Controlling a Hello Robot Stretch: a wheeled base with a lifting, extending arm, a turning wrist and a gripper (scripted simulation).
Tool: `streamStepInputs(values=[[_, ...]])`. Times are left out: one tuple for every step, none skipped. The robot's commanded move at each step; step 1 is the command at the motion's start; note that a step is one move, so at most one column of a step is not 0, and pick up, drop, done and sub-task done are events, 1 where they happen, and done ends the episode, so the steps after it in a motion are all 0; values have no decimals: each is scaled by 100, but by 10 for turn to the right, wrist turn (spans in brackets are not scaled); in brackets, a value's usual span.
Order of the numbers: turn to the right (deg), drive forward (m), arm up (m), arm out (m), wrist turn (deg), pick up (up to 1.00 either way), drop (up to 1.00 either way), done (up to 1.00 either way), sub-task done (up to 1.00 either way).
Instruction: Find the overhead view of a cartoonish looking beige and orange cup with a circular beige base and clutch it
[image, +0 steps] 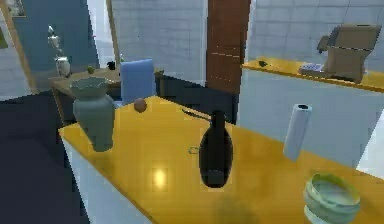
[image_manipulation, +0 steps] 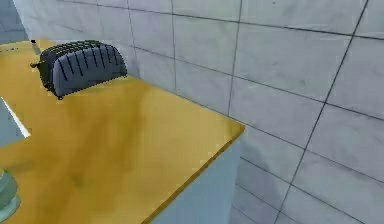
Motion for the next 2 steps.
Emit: streamStepInputs(values=[[-420,0,0,0,0,0,0,0,0],[0,0,50,0,0,0,0,0,0]])
